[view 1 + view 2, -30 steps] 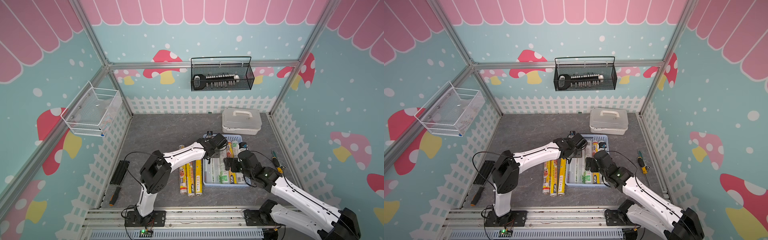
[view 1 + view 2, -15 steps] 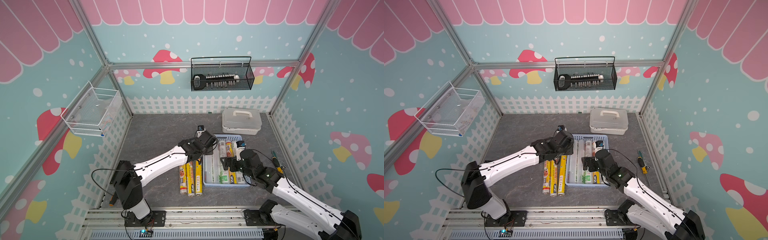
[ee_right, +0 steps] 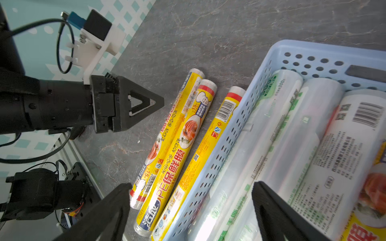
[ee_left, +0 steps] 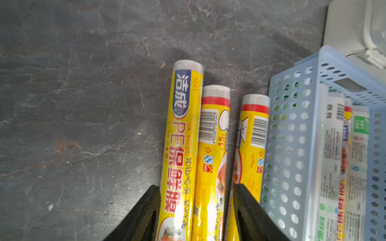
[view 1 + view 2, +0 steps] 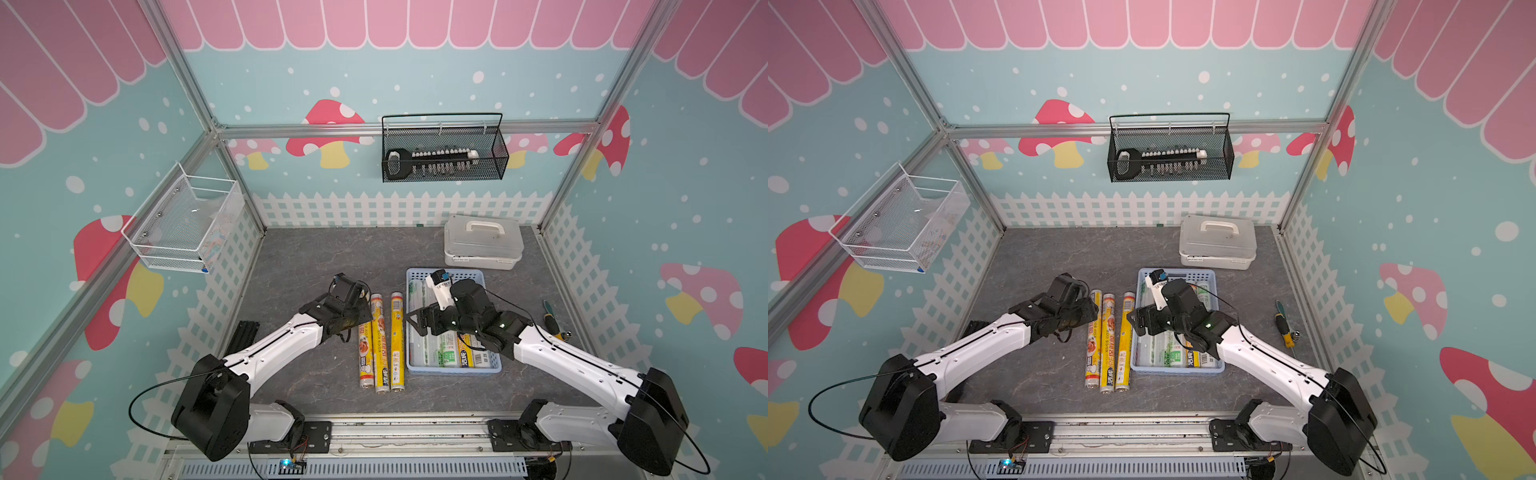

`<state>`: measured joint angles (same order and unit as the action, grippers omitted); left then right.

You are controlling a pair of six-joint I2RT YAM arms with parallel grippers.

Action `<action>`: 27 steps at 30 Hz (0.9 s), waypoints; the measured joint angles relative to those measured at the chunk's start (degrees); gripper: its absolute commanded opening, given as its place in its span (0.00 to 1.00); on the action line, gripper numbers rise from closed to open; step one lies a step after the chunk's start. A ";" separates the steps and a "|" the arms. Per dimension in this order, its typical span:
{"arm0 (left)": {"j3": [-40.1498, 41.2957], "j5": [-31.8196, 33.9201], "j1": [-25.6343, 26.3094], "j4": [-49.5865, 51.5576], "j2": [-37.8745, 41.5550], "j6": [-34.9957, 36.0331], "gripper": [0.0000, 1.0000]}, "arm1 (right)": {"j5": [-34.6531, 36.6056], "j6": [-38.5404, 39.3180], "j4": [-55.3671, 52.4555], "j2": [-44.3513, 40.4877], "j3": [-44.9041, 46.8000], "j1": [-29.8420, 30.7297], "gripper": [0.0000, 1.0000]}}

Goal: Put the plastic wrap into the basket
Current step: Pick up the plastic wrap from the center of the board.

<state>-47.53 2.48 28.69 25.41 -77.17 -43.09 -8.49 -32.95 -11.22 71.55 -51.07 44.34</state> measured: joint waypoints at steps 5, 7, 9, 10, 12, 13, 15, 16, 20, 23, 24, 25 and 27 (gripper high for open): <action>1.22 -3.17 -0.83 -0.28 -1.70 0.46 0.63 | 0.94 1.42 -1.66 4.92 -4.81 3.08 0.93; 1.22 -3.61 -0.83 -0.22 -3.39 0.68 0.63 | 1.33 1.57 -2.27 6.29 -5.88 3.80 0.94; 1.22 -3.61 -0.83 -0.17 -5.49 0.92 0.63 | 1.49 1.66 -2.69 7.26 -6.29 4.09 0.94; 1.20 -3.56 -0.85 -0.09 -6.27 1.07 0.63 | 1.55 1.66 -2.93 7.56 -6.34 4.11 0.94; 0.57 -2.99 -0.87 1.14 -8.24 1.36 0.62 | 1.66 1.64 -3.58 8.00 -6.34 4.15 0.94; 0.17 -2.69 -0.87 1.53 -9.09 1.44 0.61 | 1.77 1.64 -3.85 8.09 -6.34 4.15 0.94; -0.98 -2.25 -0.85 2.08 -10.80 1.75 0.60 | 2.05 1.60 -3.98 8.15 -6.34 4.15 0.94; -1.40 -2.05 -0.83 2.29 -11.37 1.88 0.60 | 2.10 1.60 -3.98 8.20 -6.34 4.15 0.94; -2.86 -1.18 -0.76 3.10 -13.35 2.64 0.60 | 2.49 1.44 -4.02 8.37 -6.34 4.15 0.94; -3.19 -0.28 -0.66 3.87 -13.94 2.86 0.60 | 2.71 1.40 -4.02 8.63 -6.34 4.15 0.94; -3.21 0.15 -0.57 4.15 -14.03 2.86 0.60 | 2.89 1.40 -4.02 8.74 -6.34 4.15 0.94; -3.21 0.55 -0.50 4.52 -14.08 2.89 0.60 | 2.93 1.38 -4.02 8.85 -6.34 4.15 0.94; -3.30 1.27 -0.42 5.31 -14.25 2.99 0.61 | 3.08 1.38 -4.04 9.07 -6.34 4.15 0.95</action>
<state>-50.83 3.75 28.27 30.72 -91.42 -40.10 -5.41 -31.57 -15.27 80.62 -57.41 48.49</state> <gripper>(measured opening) 0.601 0.944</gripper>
